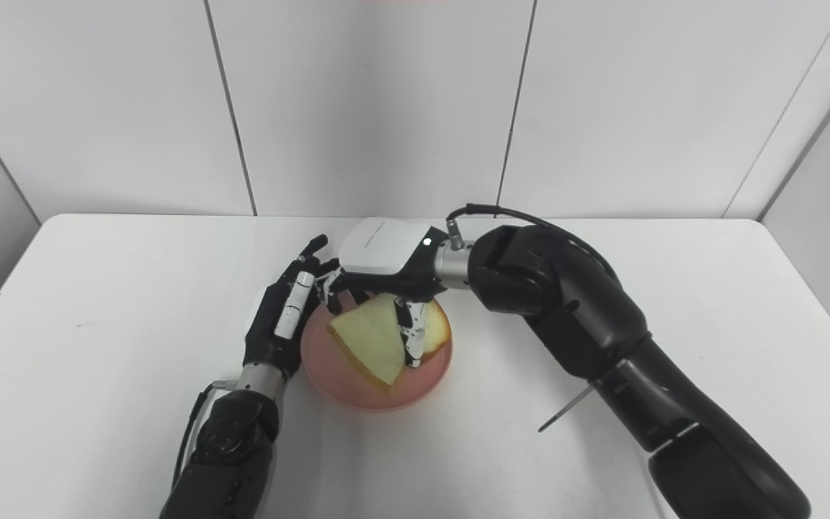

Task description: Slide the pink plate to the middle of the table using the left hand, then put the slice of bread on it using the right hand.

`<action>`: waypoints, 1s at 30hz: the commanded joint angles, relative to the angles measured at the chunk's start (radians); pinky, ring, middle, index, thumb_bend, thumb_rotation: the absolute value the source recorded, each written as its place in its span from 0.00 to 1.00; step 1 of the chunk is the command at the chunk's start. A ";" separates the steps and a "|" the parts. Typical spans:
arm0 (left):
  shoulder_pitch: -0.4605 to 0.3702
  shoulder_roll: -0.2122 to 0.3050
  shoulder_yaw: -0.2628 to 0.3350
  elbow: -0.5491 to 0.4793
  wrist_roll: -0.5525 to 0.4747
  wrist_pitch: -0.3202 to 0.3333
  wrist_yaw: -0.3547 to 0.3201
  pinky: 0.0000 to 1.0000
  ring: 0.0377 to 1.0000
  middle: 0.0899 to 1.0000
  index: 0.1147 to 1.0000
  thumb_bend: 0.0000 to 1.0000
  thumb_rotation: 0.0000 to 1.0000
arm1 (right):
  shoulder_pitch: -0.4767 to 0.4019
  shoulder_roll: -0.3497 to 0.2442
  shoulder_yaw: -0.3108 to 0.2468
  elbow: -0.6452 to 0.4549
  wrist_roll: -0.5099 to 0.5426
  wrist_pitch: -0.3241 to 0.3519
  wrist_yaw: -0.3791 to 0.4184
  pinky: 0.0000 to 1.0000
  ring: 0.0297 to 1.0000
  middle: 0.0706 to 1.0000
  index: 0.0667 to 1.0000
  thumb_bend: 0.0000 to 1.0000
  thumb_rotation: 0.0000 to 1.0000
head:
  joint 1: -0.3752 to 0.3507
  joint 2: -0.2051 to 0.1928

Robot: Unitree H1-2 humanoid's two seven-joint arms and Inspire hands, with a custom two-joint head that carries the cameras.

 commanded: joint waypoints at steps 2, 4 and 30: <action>0.069 -0.007 -0.003 0.017 0.004 0.021 0.010 0.74 0.69 0.67 0.84 0.78 0.83 | -0.048 0.002 -0.007 0.015 -0.006 -0.034 -0.056 0.31 0.34 0.44 0.62 0.57 0.00 | 0.006 0.000; 0.072 -0.008 -0.002 0.011 0.000 0.024 0.011 0.74 0.69 0.67 0.84 0.79 0.84 | -0.049 0.003 -0.007 0.036 -0.009 -0.043 -0.080 0.32 0.35 0.44 0.62 0.57 0.00 | 0.009 0.003; 0.071 -0.006 -0.003 0.022 0.000 0.034 0.012 0.72 0.68 0.68 0.82 0.81 0.76 | -0.061 -0.067 0.148 0.098 -0.088 -0.057 -0.354 0.98 0.99 1.00 0.79 1.00 0.35 | 0.000 0.005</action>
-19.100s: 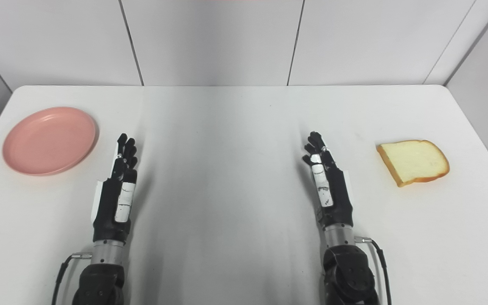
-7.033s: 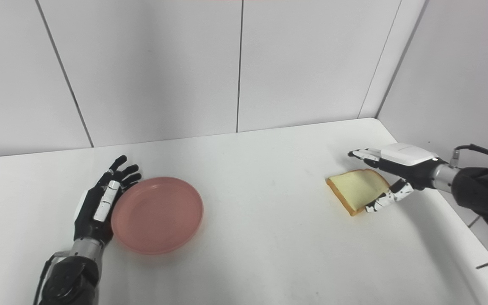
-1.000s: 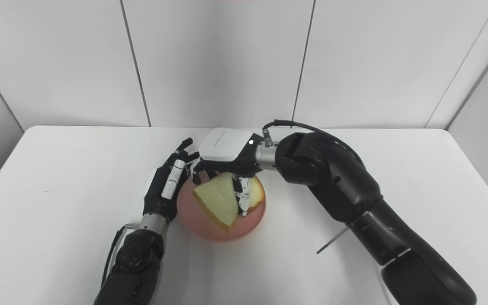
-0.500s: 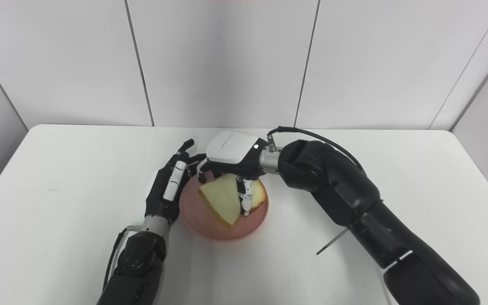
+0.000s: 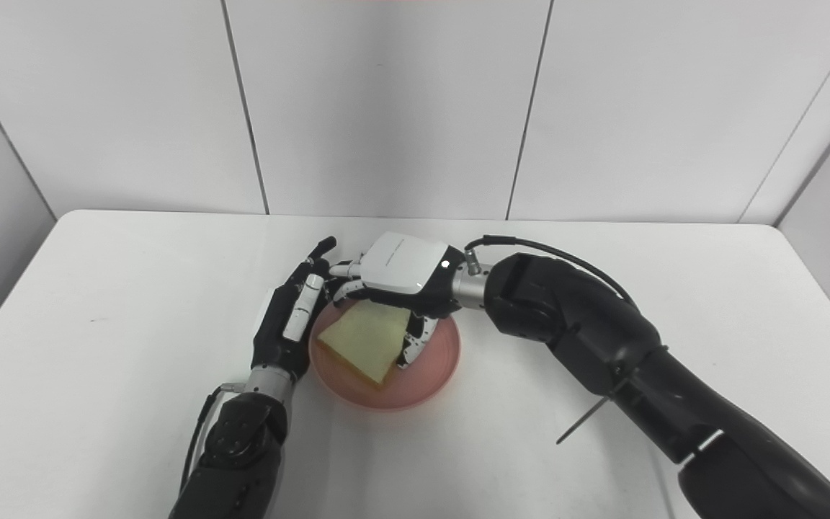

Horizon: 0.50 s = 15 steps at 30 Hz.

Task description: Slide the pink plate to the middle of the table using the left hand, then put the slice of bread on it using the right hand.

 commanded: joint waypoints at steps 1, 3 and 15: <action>0.054 -0.002 -0.003 0.048 0.003 0.022 0.003 0.72 0.68 0.68 0.82 0.82 0.75 | -0.057 -0.014 -0.010 -0.014 0.005 -0.021 -0.035 0.99 1.00 1.00 0.80 1.00 0.35 | 0.000 -0.002; 0.053 -0.001 -0.005 0.049 0.005 0.021 0.003 0.71 0.68 0.68 0.82 0.82 0.75 | -0.058 -0.018 -0.010 -0.017 0.004 -0.021 -0.031 1.00 1.00 1.00 0.81 1.00 0.34 | -0.002 -0.002; 0.052 0.003 -0.006 0.050 0.001 0.021 -0.002 0.73 0.68 0.68 0.83 0.79 0.75 | -0.061 -0.076 -0.030 -0.131 0.096 -0.020 0.122 0.99 1.00 1.00 0.81 1.00 0.32 | -0.014 -0.005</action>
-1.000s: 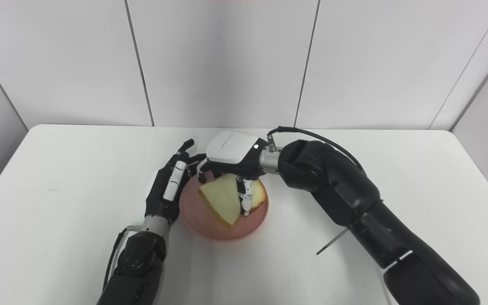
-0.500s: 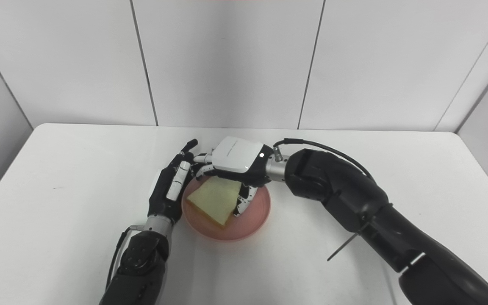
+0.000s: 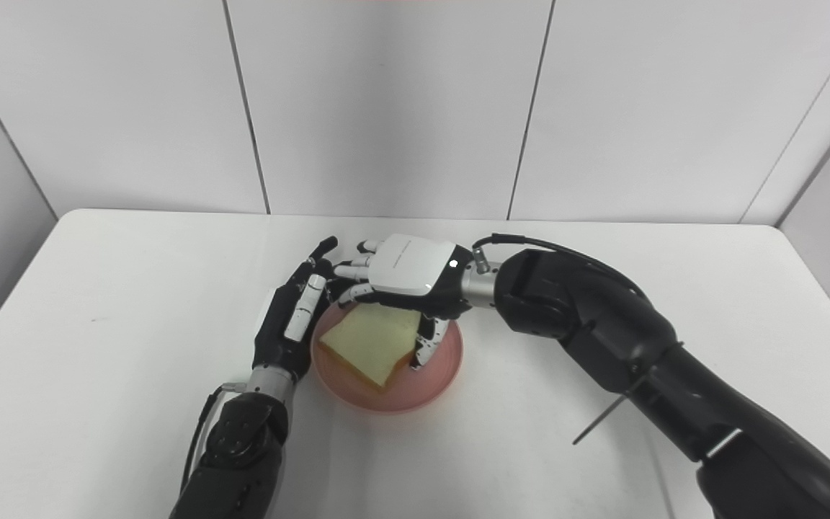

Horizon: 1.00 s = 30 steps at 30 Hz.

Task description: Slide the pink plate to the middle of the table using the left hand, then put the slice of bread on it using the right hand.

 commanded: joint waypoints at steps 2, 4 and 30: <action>0.052 0.002 -0.002 0.054 -0.001 0.018 -0.004 0.72 0.68 0.69 0.83 0.78 0.76 | -0.042 -0.019 -0.090 -0.060 0.113 0.010 0.037 0.95 0.97 0.97 0.76 1.00 0.30 | -0.003 -0.004; 0.054 0.004 -0.002 0.050 -0.001 0.017 -0.007 0.72 0.69 0.69 0.83 0.78 0.77 | -0.013 -0.002 -0.179 -0.051 0.221 0.054 0.038 0.92 0.94 0.94 0.74 1.00 0.28 | -0.007 -0.006; 0.101 -0.006 -0.007 -0.147 0.125 0.047 0.132 0.99 0.95 0.91 0.80 0.82 0.95 | 0.299 0.303 -0.681 0.093 0.824 0.351 -0.135 0.97 0.99 0.98 1.00 1.00 0.76 | -0.053 0.003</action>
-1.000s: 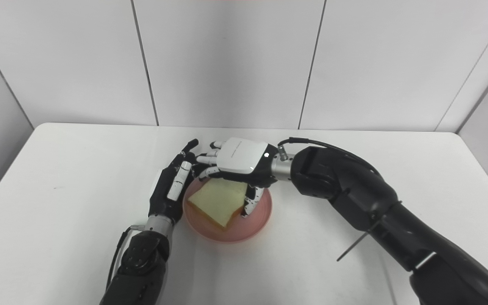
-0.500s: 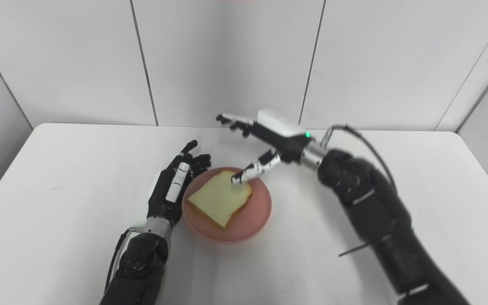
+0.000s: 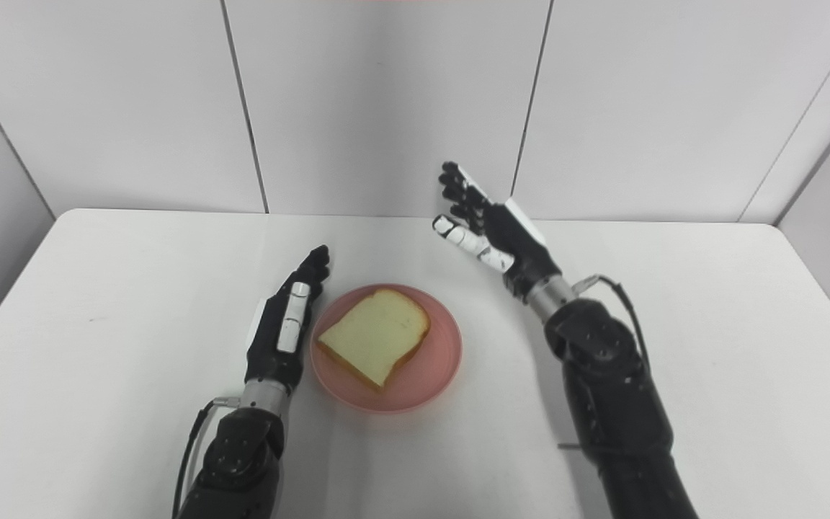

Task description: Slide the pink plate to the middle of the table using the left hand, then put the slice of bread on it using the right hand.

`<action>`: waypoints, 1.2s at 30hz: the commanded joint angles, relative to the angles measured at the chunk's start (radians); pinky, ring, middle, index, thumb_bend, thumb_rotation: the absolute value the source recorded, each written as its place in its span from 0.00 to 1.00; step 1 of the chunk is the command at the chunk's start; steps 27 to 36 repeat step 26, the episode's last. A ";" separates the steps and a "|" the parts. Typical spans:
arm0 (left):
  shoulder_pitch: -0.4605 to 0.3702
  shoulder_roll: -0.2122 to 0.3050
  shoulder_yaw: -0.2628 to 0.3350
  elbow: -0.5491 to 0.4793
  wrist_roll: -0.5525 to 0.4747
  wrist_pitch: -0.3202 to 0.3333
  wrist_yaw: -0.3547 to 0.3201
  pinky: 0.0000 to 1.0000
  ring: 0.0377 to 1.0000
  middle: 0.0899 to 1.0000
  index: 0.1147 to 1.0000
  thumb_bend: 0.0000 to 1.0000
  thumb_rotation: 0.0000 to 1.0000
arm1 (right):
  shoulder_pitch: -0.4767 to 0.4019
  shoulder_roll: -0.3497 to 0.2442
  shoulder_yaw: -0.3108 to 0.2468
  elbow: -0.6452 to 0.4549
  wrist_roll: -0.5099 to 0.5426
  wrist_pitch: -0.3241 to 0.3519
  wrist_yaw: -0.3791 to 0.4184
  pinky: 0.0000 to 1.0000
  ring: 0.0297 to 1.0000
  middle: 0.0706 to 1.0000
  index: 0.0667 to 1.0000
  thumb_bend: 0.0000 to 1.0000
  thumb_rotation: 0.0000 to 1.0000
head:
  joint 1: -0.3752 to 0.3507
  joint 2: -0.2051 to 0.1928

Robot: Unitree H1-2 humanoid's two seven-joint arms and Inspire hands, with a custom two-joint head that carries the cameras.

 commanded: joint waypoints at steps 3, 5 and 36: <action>0.027 0.009 0.005 -0.047 0.024 0.037 0.033 1.00 0.96 0.92 0.80 0.85 0.96 | 0.029 0.012 -0.035 -0.045 0.009 -0.032 -0.074 0.97 1.00 0.98 1.00 1.00 0.79 | -0.007 0.001; 0.027 0.011 0.007 -0.063 0.022 0.049 0.028 1.00 0.97 0.93 0.81 0.85 0.97 | 0.047 0.019 -0.039 -0.051 0.004 -0.048 -0.096 0.96 0.99 0.98 1.00 0.99 0.80 | -0.010 0.001; 0.008 0.030 0.017 -0.193 -0.028 0.195 -0.016 1.00 0.98 0.96 0.87 0.83 1.00 | 0.236 0.200 -0.093 -0.219 -0.034 0.040 -0.400 1.00 1.00 1.00 1.00 0.79 1.00 | -0.041 0.008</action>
